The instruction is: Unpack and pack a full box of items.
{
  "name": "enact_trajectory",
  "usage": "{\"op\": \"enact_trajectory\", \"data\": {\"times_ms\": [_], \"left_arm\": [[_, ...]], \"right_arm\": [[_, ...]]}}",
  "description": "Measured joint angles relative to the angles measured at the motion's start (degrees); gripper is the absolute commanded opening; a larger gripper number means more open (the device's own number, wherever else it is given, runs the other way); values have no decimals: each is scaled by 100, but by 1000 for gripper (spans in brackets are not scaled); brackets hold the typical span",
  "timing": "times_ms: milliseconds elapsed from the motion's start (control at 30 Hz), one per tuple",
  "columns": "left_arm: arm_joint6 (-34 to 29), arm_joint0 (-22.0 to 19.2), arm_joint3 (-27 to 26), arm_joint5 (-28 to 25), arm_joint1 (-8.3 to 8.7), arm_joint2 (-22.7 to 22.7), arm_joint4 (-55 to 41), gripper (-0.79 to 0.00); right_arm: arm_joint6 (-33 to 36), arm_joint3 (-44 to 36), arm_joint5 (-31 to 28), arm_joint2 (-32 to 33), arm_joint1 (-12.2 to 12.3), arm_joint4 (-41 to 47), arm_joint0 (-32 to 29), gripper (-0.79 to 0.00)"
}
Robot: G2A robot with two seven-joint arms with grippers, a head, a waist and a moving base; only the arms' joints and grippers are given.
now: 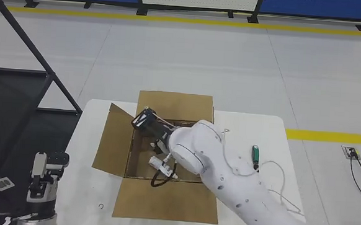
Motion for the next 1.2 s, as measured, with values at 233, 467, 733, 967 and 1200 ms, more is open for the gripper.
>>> {"op": "enact_trajectory", "data": {"times_ms": [233, 467, 733, 967, 1200], "left_arm": [[-91, -86, 35, 60, 6, 45, 14, 0], [-139, -154, 72, 100, 12, 71, 30, 0], [-191, -221, 100, 156, 17, 126, 46, 0], [-267, -328, 74, 238, 23, 252, 164, 0], [-273, -392, 71, 316, 27, 329, 264, 0]], "right_arm": [[-31, -1972, 238, 1296, 354, -636, -1322, -197], [-317, -2977, 516, 2828, 542, -535, -2141, -148], [237, -3242, 668, 3955, 703, -1072, -2877, -215], [940, -2343, 703, 4325, 793, -1451, -3074, -249], [1303, -1069, 682, 4207, 818, -1488, -2897, -317]]}}
